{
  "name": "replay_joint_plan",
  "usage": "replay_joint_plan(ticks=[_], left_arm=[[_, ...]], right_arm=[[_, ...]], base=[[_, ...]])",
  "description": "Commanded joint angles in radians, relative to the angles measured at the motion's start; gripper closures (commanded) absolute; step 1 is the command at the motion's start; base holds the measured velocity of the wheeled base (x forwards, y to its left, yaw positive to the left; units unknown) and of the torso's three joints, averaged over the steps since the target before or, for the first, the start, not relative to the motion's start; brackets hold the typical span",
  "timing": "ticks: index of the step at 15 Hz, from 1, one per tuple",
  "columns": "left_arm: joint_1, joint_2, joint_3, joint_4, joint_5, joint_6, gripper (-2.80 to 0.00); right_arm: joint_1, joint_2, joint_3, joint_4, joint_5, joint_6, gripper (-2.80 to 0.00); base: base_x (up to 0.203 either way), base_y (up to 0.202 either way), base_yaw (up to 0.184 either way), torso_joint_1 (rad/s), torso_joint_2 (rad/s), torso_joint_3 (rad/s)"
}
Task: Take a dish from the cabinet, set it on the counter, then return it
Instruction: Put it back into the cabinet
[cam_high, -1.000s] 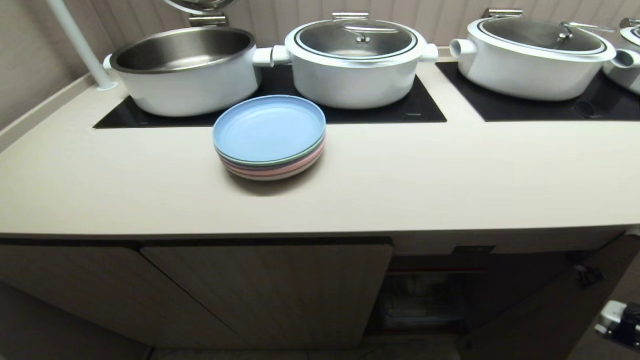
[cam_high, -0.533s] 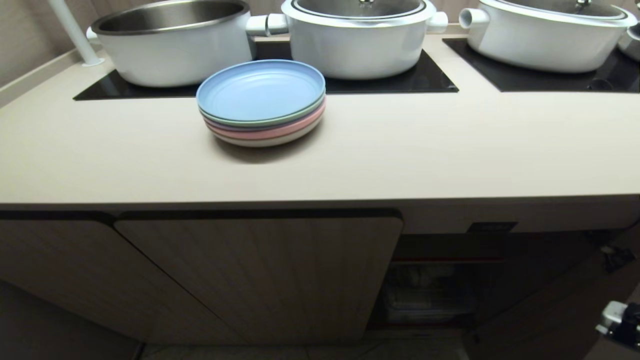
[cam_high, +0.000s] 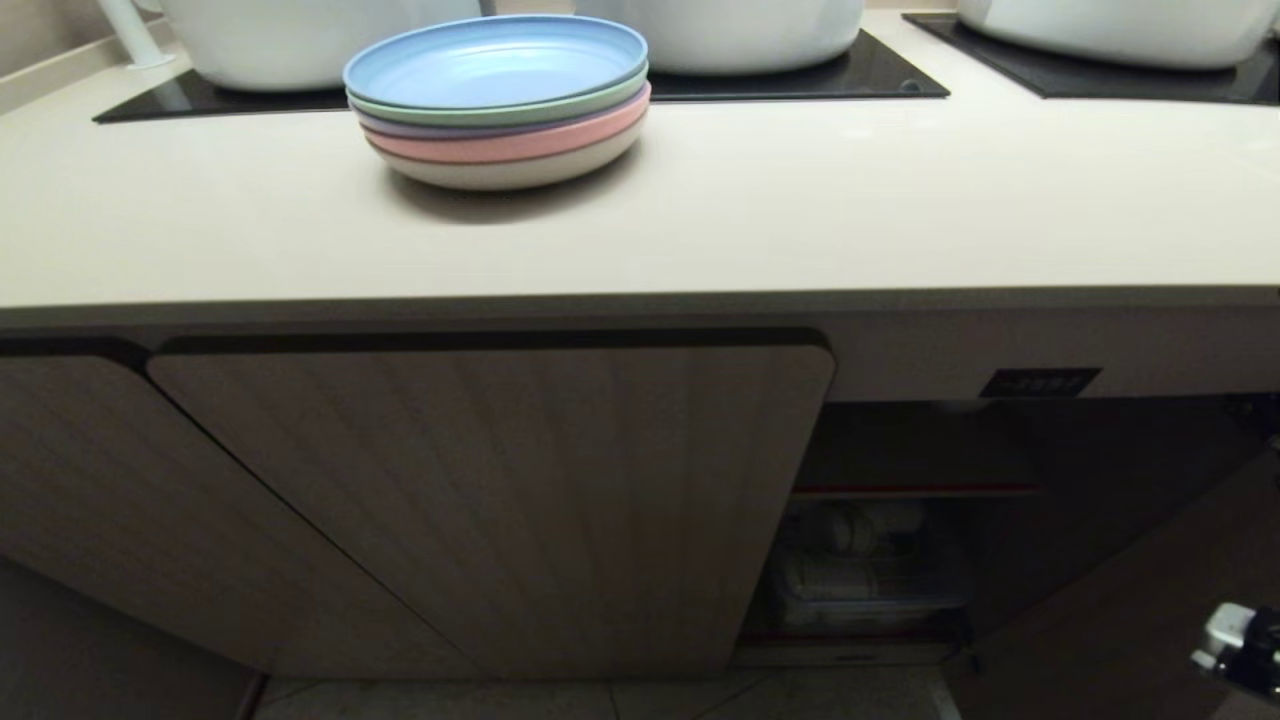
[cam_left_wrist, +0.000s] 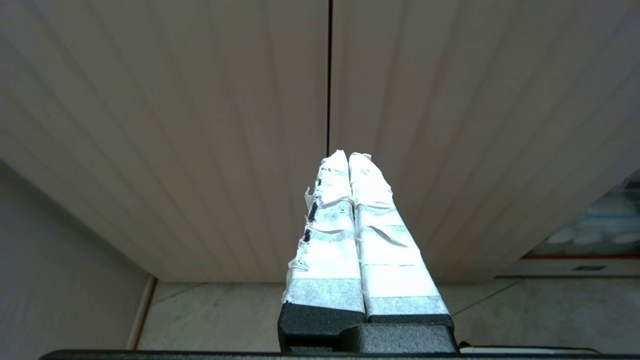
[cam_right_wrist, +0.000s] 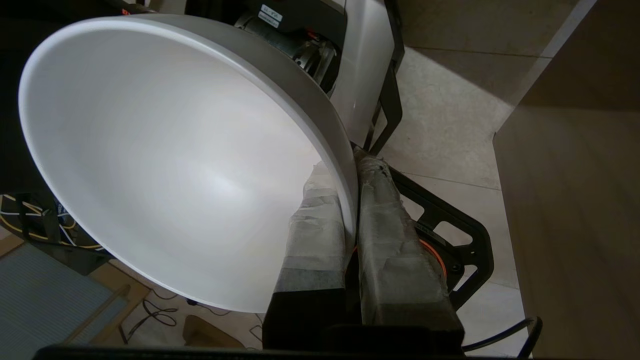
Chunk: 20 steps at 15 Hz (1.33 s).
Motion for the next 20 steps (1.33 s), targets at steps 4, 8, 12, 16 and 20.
replay_joint_plan(ticks=[4, 8, 12, 16, 20], left_arm=[[0.0, 0.0, 0.0, 0.0, 0.0, -0.001, 0.0], [0.0, 0.0, 0.0, 0.0, 0.0, -0.001, 0.0], [0.0, 0.0, 0.0, 0.0, 0.001, -0.001, 0.0], [0.001, 0.0, 0.0, 0.0, 0.001, -0.001, 0.0], [0.001, 0.0, 0.0, 0.0, 0.0, -0.001, 0.0]], right_arm=[[0.0, 0.004, 0.0, 0.004, 0.001, 0.0, 0.0], [0.0, 0.005, 0.002, 0.004, 0.001, 0.0, 0.0], [0.0, 0.007, 0.002, 0.004, 0.001, 0.0, 0.0], [0.0, 0.007, 0.002, 0.004, 0.001, 0.0, 0.0], [0.0, 0.007, 0.002, 0.006, 0.001, 0.0, 0.0]], base=[[0.0, 0.0, 0.0, -0.183, 0.47, 0.289], [0.0, 0.0, 0.0, -0.163, 0.45, 0.298], [0.0, 0.0, 0.0, -0.131, 0.44, 0.308], [0.0, 0.0, 0.0, -0.03, 0.12, 0.081], [0.0, 0.0, 0.0, 0.0, 0.01, 0.008]])
